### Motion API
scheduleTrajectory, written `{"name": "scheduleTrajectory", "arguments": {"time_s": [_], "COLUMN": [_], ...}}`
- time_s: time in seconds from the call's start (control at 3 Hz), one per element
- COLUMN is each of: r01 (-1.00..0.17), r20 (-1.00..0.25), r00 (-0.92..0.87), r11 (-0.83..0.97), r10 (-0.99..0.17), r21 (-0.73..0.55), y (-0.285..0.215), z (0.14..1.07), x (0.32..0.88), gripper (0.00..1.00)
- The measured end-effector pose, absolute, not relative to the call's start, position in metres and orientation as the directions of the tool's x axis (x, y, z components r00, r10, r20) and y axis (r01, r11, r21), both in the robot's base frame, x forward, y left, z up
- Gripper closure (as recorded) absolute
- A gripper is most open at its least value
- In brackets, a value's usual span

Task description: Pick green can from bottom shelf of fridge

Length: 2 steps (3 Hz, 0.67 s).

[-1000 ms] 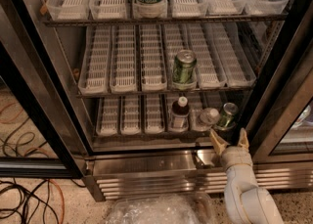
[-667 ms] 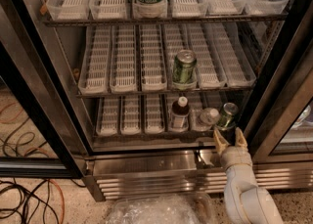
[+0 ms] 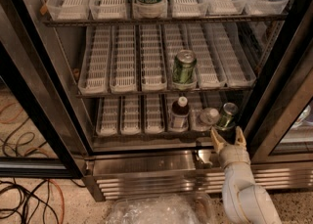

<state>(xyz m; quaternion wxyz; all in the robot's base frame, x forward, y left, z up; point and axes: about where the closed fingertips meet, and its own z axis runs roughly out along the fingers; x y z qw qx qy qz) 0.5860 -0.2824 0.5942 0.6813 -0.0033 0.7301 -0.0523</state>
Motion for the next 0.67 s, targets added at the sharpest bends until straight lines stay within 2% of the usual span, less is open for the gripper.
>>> {"name": "scheduleTrajectory", "arguments": {"time_s": [0.67], "r01": [0.100], "r20": [-0.995], "r00": [-0.084], "r11": [0.993], "r10": [-0.061], "r21": [-0.069], "y": [-0.285], "z": [0.596], "x": [0.605], "gripper": [0.35]}}
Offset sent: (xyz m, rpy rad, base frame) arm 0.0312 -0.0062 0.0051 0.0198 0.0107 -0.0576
